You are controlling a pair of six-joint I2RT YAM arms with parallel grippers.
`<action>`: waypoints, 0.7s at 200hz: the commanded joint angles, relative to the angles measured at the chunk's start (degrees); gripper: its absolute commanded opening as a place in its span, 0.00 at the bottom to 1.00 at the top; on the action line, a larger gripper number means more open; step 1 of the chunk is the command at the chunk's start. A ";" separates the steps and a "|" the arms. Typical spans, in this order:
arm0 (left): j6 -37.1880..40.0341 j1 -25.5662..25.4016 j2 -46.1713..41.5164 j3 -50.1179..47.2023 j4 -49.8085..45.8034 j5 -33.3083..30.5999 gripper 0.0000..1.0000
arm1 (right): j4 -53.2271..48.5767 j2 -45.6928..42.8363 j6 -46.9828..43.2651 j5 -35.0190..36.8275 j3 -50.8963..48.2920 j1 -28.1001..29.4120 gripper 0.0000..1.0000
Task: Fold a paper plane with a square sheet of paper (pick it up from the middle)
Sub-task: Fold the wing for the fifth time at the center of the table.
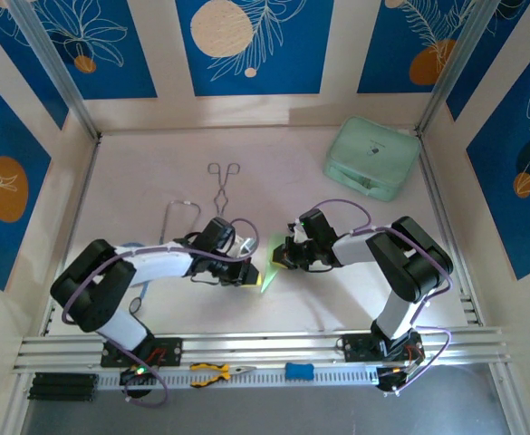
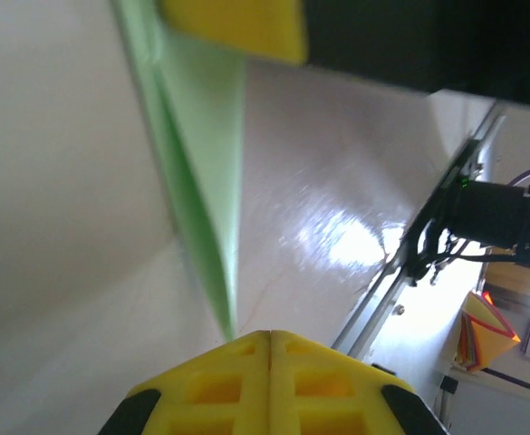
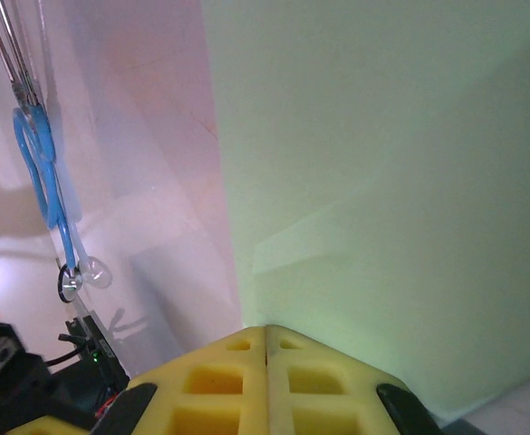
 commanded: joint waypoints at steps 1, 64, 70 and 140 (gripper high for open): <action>-2.69 -0.23 2.43 2.88 5.65 1.31 0.00 | -8.01 3.95 0.59 7.06 -2.70 0.27 0.07; -7.70 -1.37 13.80 6.67 15.50 4.90 0.00 | -7.40 3.56 1.27 7.06 -3.18 0.67 0.06; -7.49 -1.37 14.45 6.63 14.79 4.31 0.00 | -7.40 3.75 1.28 7.04 -3.18 0.70 0.07; 0.88 -3.82 14.41 2.74 -1.29 1.92 0.00 | -6.78 4.27 1.93 7.55 -3.68 0.98 0.07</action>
